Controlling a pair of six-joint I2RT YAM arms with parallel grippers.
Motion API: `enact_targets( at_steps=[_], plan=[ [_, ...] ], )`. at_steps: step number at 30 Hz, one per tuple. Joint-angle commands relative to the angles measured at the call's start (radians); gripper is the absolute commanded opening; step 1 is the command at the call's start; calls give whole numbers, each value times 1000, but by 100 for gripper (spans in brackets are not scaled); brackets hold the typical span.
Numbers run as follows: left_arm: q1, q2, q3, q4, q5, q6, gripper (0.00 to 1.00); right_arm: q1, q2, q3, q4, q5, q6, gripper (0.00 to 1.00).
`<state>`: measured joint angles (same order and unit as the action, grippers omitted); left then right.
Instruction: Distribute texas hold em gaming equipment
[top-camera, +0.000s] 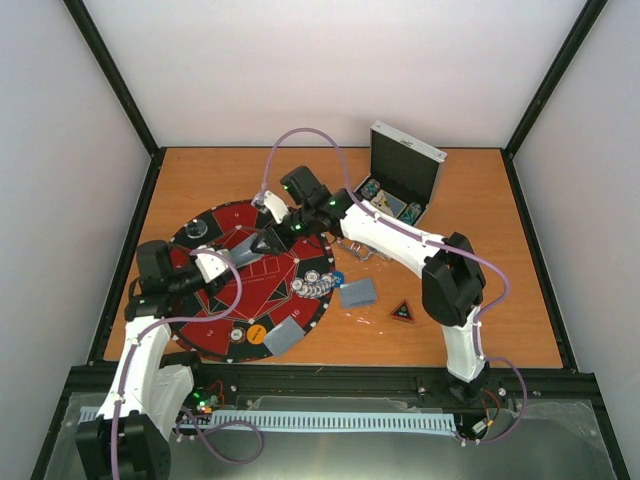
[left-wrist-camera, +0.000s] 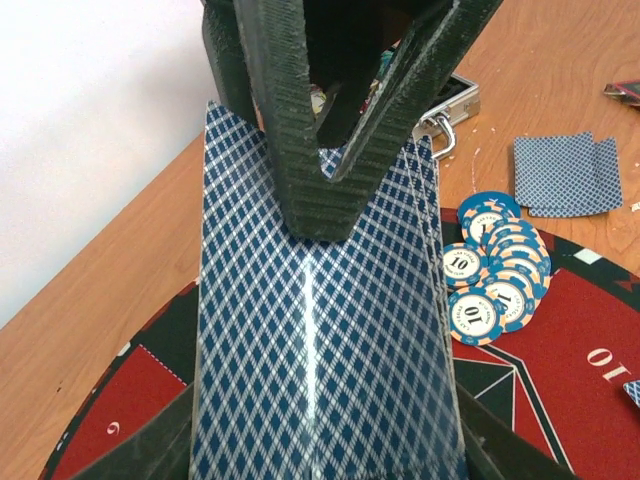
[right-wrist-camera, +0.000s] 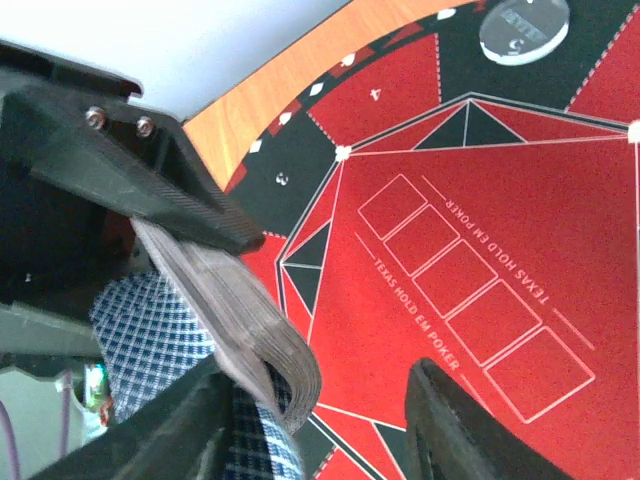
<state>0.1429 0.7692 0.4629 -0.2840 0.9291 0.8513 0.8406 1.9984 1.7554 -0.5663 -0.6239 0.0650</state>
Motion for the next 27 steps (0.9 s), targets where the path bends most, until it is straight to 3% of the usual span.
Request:
enact_targets(
  at_steps=[1,8,13,19,23,27],
  plan=[
    [-5,-15,7,71,46,-23,43,-16,-39,13,-70,52,-30,43],
    [-5,-7,4,65,45,-11,44,-17,-52,29,-77,9,-30,26],
    [-5,-2,-1,65,37,-19,44,-20,-74,37,-134,56,-59,23],
    [-5,1,-3,78,27,-50,44,-27,-90,53,-169,72,-72,4],
    [-6,0,-7,91,9,-107,44,-35,-101,71,-195,92,-81,3],
    [-5,10,-10,159,-83,-281,43,-52,-124,101,-218,124,-83,3]
  ],
)
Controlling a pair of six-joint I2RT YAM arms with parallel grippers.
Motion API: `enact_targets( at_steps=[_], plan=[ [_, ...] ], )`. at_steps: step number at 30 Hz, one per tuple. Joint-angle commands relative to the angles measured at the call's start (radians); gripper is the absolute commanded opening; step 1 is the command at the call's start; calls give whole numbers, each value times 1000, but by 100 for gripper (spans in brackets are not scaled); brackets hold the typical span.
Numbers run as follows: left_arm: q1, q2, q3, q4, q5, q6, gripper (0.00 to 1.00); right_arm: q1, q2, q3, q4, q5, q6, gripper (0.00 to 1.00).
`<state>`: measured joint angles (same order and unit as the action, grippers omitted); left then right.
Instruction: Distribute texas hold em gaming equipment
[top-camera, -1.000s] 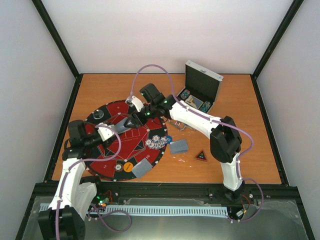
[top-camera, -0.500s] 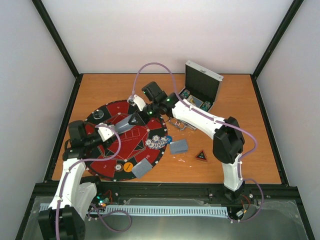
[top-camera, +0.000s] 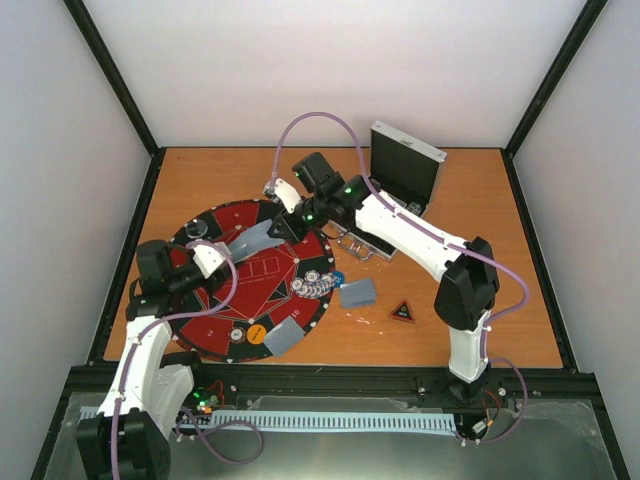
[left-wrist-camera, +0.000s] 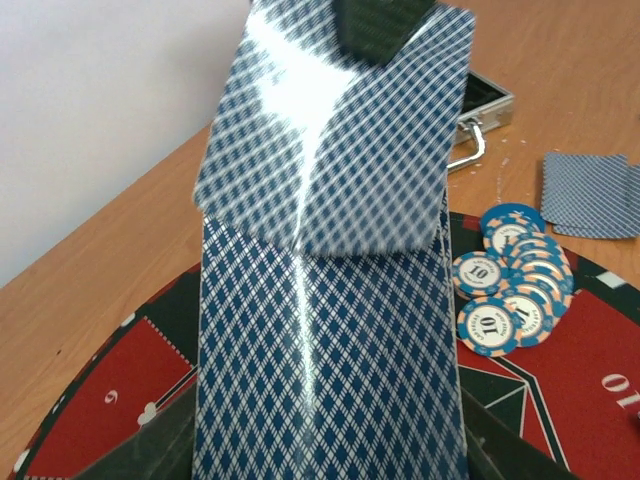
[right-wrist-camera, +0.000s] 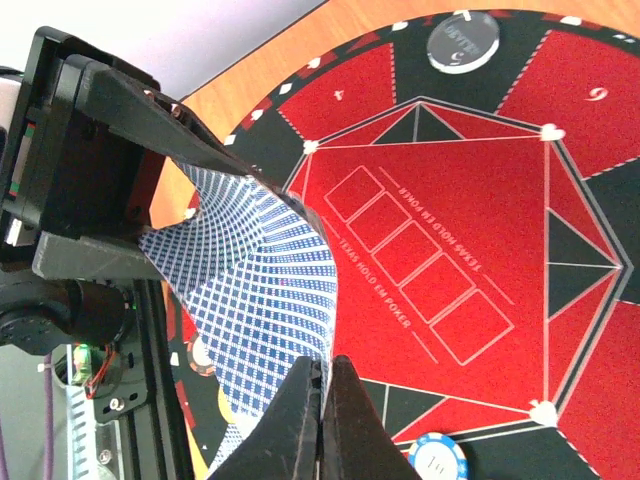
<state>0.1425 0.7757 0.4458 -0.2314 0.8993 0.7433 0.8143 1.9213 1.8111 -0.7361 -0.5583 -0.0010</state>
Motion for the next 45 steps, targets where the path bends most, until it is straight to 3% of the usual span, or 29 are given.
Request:
enact_targets(
  at_steps=[1,9,18,29,40,45],
  plan=[
    [-4,2,6,113,-70,-206,43,-30,-56,53,-50,67,-18,3],
    [-4,-34,-34,195,-208,-430,42,-37,-89,144,-26,203,-84,3],
    [64,-67,25,206,-603,-580,41,64,13,119,185,570,-294,3],
    [75,-122,85,160,-769,-696,40,169,339,178,415,607,-527,3],
    [88,-158,141,184,-805,-715,40,291,686,488,328,868,-580,3],
    [88,-172,152,196,-814,-695,40,350,771,531,264,845,-573,3]
  ],
)
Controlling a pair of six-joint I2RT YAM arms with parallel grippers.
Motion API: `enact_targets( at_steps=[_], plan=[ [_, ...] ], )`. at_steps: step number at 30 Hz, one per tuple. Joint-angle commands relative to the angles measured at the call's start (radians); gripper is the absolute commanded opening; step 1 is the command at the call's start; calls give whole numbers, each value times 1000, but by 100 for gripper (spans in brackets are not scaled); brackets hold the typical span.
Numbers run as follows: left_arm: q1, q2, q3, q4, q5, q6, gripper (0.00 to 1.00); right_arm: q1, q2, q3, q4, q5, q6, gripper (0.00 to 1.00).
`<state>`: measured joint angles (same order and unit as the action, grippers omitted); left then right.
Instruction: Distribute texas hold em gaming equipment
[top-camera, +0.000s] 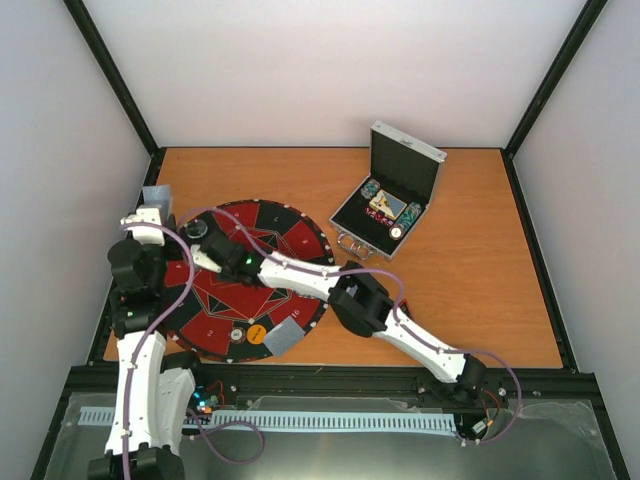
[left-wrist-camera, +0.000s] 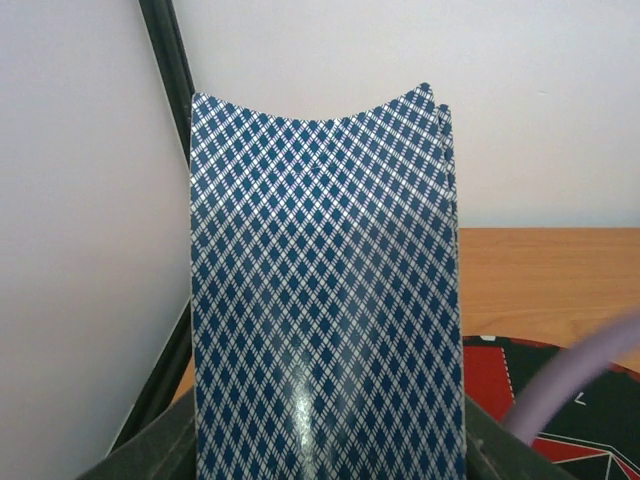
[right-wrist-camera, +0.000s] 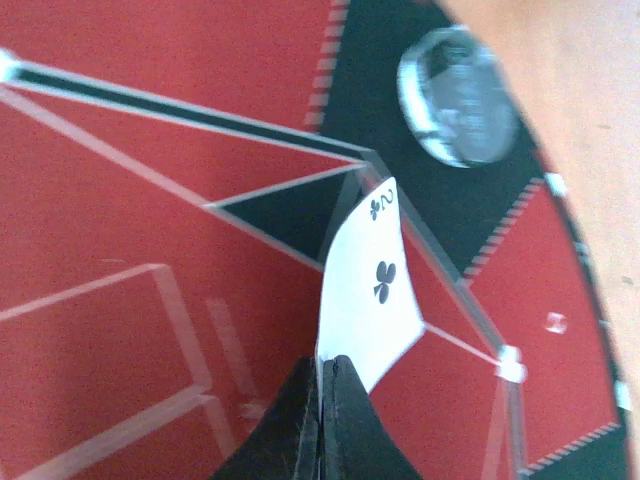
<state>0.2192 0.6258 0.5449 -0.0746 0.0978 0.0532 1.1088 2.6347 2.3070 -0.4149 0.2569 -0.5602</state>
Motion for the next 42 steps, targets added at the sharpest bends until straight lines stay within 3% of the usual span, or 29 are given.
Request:
enact_targets(
  at_steps=[1,13,23,42],
  plan=[
    [11,-23,55,40,-13,-1,40,71,73,47,-68,29,-14,3],
    [10,-23,47,36,12,5,40,99,158,190,-255,-179,294,3],
    [9,-25,40,39,26,2,40,112,186,209,-244,-255,427,3],
    [9,-18,36,31,46,-16,40,114,244,261,-196,-107,535,3]
  ],
)
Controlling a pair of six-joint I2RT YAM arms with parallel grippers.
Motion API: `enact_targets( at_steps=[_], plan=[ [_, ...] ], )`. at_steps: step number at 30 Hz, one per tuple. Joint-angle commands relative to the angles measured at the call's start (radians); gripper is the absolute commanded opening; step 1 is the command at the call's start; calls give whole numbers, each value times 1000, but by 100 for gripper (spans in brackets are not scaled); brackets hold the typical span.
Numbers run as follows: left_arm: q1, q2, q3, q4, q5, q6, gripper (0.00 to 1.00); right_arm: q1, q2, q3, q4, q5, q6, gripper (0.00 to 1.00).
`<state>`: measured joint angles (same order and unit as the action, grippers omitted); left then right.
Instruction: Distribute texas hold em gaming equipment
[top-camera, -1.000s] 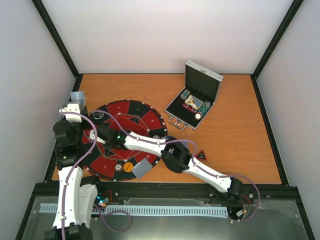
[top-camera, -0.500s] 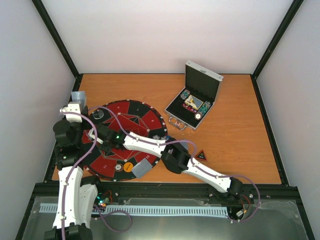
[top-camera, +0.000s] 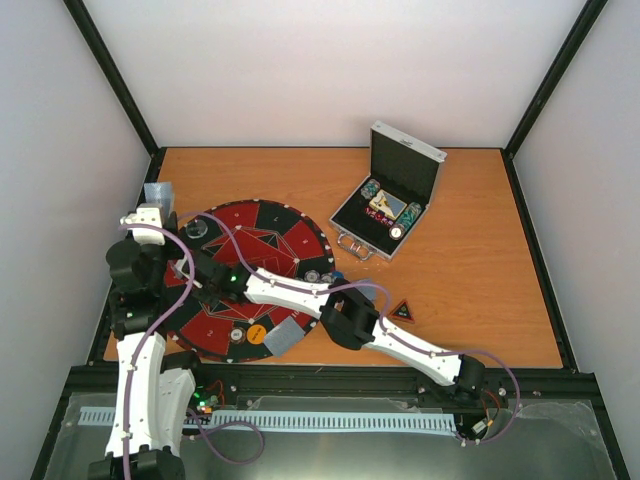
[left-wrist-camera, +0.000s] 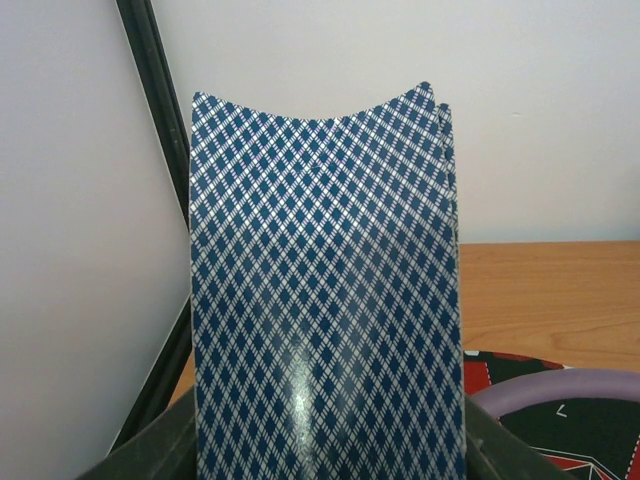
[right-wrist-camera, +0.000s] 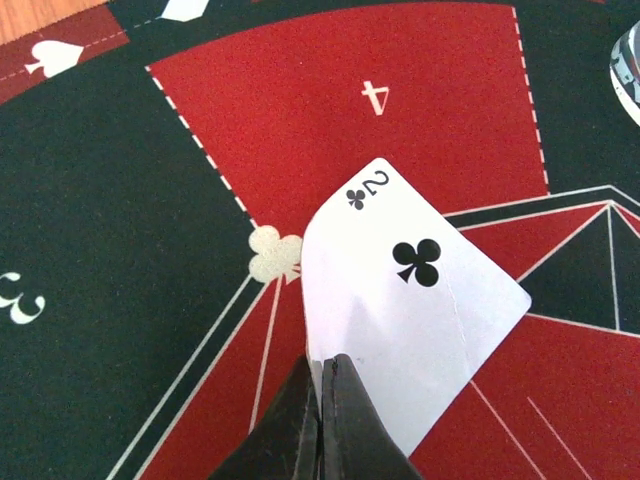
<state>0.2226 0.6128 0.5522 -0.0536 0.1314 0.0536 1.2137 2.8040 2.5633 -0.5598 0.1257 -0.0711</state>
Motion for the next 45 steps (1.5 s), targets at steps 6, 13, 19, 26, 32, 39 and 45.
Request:
enact_targets(
  at_steps=[6,13,19,26,32,39,45],
  plan=[
    [6,-5,30,6,20,-24,40,22,71,6,-55,-39,19,39],
    [6,-5,29,7,29,-25,40,24,62,28,-71,-127,24,52],
    [6,-8,32,-2,30,-25,40,18,18,33,-89,-291,59,60],
    [6,-8,30,-8,37,-26,40,-29,-154,-205,79,-413,137,64],
    [6,-3,40,-14,59,-14,40,-85,-332,-468,201,-489,165,70],
    [6,13,55,-35,143,19,40,-182,-528,-740,298,-580,164,73],
    [6,38,48,-154,425,240,45,-365,-792,-1054,441,-625,237,79]
  ],
)
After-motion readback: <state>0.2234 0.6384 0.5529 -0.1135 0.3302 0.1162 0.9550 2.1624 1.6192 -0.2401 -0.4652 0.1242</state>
